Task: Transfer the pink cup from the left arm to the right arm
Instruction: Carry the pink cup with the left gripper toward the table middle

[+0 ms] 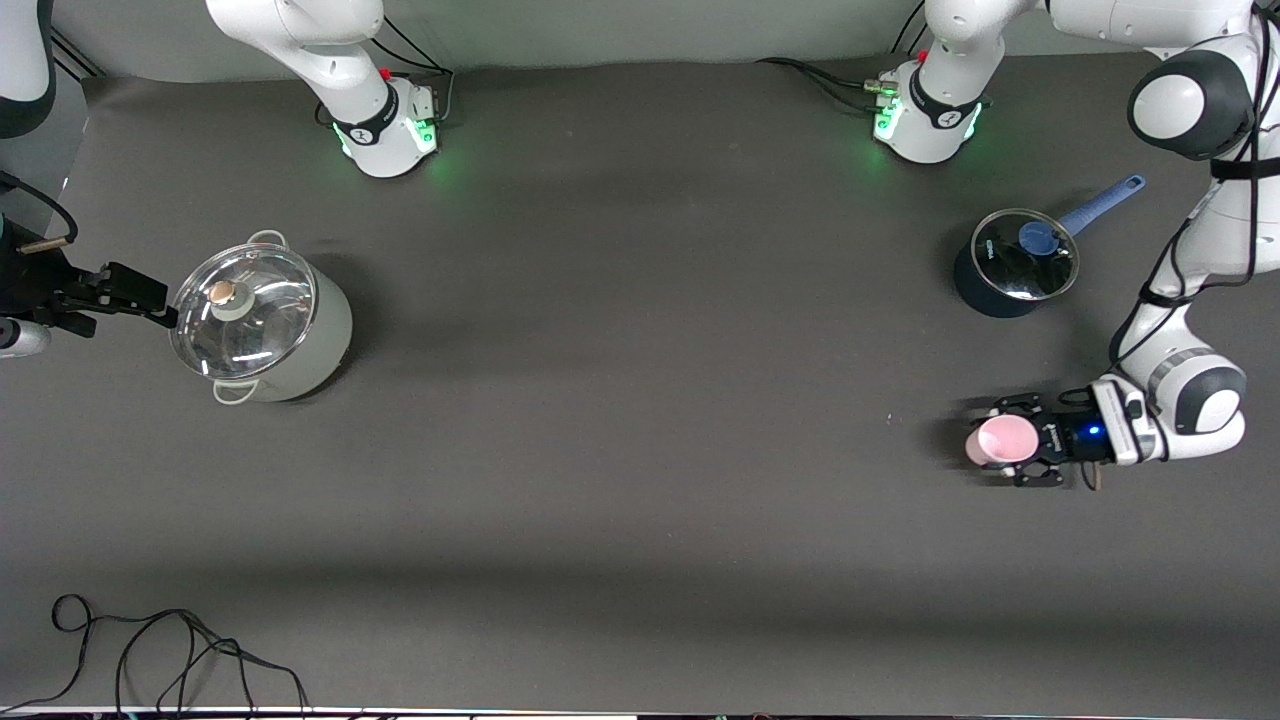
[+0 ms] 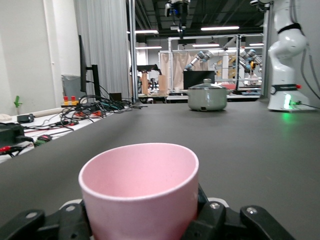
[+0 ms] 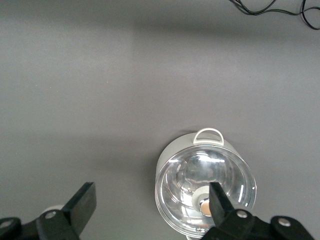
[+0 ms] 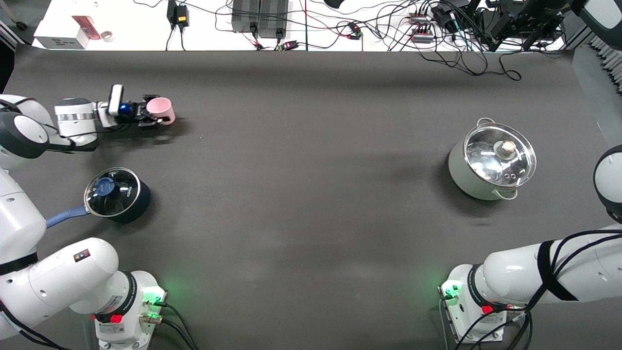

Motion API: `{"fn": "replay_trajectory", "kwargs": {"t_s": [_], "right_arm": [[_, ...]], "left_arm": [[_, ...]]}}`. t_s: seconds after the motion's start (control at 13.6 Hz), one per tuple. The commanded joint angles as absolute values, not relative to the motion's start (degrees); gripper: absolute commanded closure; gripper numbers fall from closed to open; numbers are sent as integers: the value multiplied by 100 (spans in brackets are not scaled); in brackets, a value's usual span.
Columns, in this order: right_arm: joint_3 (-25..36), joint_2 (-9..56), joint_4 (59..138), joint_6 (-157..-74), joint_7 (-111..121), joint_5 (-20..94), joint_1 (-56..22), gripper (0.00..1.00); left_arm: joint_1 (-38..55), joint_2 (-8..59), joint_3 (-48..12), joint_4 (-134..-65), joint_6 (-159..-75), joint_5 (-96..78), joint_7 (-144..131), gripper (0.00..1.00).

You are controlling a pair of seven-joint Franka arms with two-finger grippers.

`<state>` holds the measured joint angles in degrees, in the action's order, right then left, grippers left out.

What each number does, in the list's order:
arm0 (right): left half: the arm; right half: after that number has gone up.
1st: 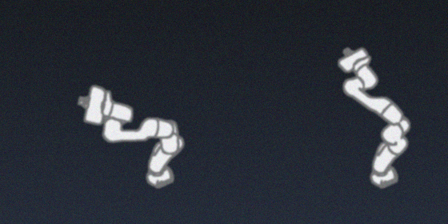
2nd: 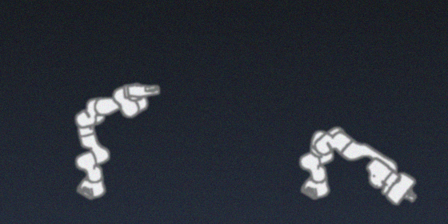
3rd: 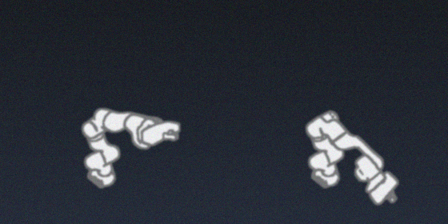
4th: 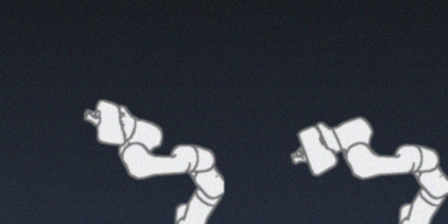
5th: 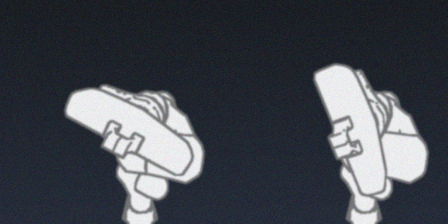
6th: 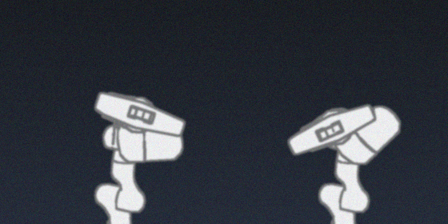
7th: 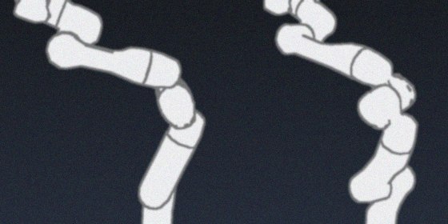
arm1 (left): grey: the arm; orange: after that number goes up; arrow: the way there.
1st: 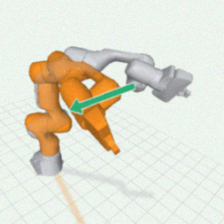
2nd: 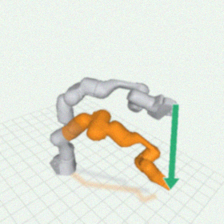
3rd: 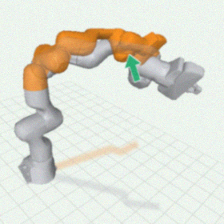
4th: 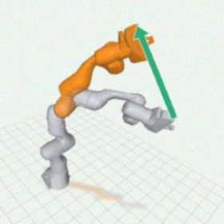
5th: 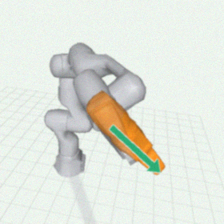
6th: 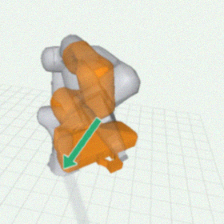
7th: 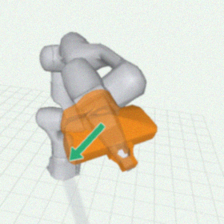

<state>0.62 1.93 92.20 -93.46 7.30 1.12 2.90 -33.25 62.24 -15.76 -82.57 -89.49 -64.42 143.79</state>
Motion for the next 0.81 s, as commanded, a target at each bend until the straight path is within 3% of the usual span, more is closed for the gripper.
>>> {"fn": "replay_trajectory", "kwargs": {"t_s": [0.0,0.37,0.73], "right_arm": [[79,158,9211,-9308,844,44,272,0],[79,150,9185,-9299,704,61,272,0],[79,149,9027,-9299,-461,79,264,0]], "left_arm": [[-3060,6249,-1932,-8165,-9481,-6837,14151,90],[-2436,6249,-2820,-8165,-11097,-7776,14045,90],[-1978,6240,-4339,-7841,-13714,-8068,13537,94]]}}
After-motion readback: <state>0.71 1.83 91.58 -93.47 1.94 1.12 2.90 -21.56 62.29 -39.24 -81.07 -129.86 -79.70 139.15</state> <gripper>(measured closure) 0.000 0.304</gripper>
